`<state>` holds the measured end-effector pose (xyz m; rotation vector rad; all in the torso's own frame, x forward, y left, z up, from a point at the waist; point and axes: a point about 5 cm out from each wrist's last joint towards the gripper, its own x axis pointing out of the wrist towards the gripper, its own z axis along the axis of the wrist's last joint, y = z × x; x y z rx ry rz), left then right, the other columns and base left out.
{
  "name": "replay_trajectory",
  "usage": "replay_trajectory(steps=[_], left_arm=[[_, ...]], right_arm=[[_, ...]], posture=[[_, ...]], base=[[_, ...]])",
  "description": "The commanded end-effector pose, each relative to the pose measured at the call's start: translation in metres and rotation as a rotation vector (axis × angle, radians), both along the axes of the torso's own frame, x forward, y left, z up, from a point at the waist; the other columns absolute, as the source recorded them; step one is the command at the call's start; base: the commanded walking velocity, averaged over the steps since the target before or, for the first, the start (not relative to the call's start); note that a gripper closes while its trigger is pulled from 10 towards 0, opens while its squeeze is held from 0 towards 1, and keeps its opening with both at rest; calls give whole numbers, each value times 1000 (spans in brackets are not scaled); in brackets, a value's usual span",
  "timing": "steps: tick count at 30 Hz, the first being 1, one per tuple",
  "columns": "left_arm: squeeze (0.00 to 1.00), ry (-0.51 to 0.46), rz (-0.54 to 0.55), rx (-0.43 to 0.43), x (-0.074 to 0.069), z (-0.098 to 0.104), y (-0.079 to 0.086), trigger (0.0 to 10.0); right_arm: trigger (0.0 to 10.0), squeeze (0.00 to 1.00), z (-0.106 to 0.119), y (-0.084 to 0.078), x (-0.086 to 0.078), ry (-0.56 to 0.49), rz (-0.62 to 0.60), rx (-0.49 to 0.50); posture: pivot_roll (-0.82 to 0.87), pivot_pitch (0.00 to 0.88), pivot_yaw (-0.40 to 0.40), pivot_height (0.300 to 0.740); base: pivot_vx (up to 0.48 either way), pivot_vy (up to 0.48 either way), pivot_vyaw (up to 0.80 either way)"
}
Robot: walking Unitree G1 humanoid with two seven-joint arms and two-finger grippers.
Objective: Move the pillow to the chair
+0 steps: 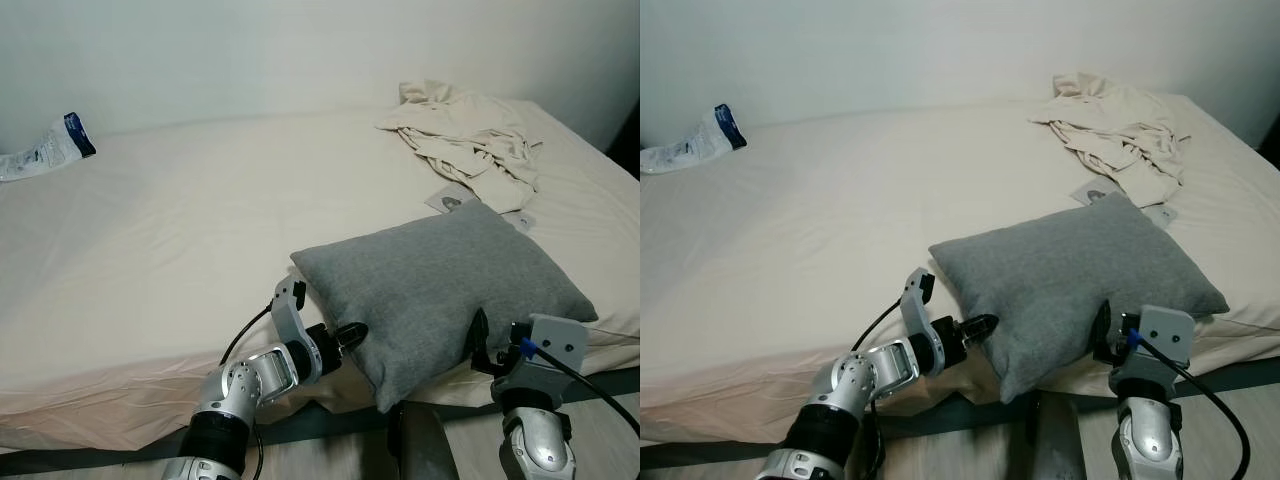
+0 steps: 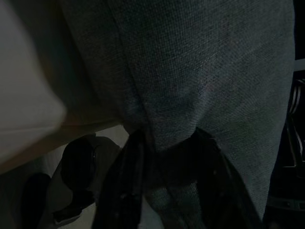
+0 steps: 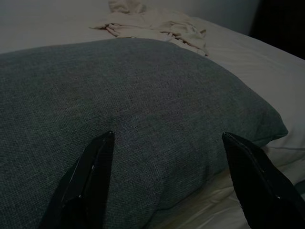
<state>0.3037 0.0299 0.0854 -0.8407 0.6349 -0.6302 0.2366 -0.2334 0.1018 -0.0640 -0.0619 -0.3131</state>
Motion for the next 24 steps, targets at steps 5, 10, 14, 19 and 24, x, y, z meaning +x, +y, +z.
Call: replay_trajectory(steps=[5, 10, 14, 19, 24], left_arm=[[0, -18, -50, -24, 3, 13, -20, 0], [0, -82, -61, 13, 11, 18, -5, 0], [0, -82, -59, -15, 14, 22, 6, 0], [0, -96, -74, -9, 15, 23, 17, 0], [0, -184, -133, 86, 19, 27, 40, 0]], right_arm=[[10000, 0, -8, 4, 1, 33, 11, 10], [10000, 0, -8, 3, 2, 29, 13, 10], [10000, 0, -8, 3, 5, 26, 19, 9], [10000, 0, -7, 4, 6, 23, 23, 10], [10000, 0, -7, 5, 8, 18, 27, 11]], posture=[[-17, 158, 50, 540], [-13, 143, 48, 540], [-11, 132, 46, 540], [-9, 123, 45, 540], [-4, 120, 42, 540]], base=[[0, 0, 0], [0, 0, 0], [0, 0, 0], [0, 0, 0], [0, 0, 0]])
